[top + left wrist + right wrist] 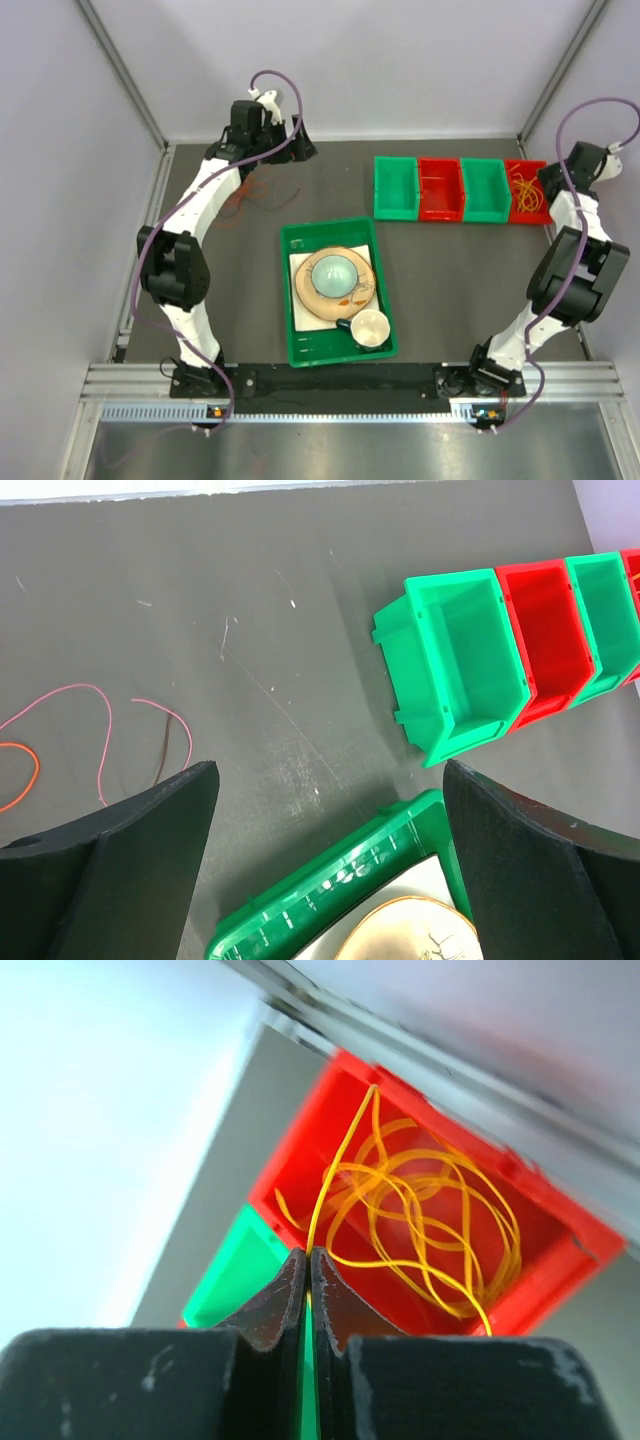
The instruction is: Untangle the cables
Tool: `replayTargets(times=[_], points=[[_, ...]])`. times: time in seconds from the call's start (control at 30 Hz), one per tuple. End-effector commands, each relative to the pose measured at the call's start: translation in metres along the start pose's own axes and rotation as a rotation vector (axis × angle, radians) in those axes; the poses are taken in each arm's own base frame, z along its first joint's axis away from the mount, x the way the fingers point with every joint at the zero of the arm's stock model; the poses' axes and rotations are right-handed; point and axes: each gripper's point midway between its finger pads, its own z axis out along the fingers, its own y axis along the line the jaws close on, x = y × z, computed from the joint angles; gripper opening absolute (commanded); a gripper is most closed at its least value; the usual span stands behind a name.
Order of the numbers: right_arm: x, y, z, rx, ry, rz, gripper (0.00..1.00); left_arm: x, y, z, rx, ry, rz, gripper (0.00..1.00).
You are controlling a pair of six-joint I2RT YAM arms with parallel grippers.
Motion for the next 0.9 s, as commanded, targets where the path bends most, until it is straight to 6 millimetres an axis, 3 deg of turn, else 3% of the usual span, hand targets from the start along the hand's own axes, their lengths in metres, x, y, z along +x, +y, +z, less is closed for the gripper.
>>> replayTargets(times=[0.0, 0.23, 0.37, 0.53, 0.67, 0.8, 0.87], points=[[-0.037, 0.034, 0.007, -0.117, -0.106, -0.068, 0.00, -0.022, -0.011, -0.002, 0.023, -0.054, 0.033, 0.99], [-0.024, 0.040, 0.042, -0.180, -0.089, -0.119, 0.00, -0.022, -0.013, 0.002, 0.026, -0.049, 0.030, 0.99], [-0.008, 0.026, 0.058, -0.146, -0.060, -0.156, 0.00, -0.021, -0.013, 0.005, 0.023, -0.047, 0.028, 0.99], [0.013, 0.012, 0.067, -0.112, -0.027, -0.189, 0.00, -0.018, -0.017, 0.010, 0.033, -0.037, 0.025, 0.99], [0.019, 0.012, 0.063, -0.122, -0.018, -0.188, 0.00, -0.014, -0.018, 0.012, 0.032, -0.029, 0.027, 0.99], [0.019, 0.020, 0.052, -0.141, -0.021, -0.193, 0.30, -0.014, -0.020, 0.012, 0.036, -0.027, 0.028, 0.99], [0.016, 0.025, 0.043, -0.154, -0.029, -0.192, 0.37, -0.014, -0.020, 0.011, 0.038, -0.026, 0.030, 0.99]])
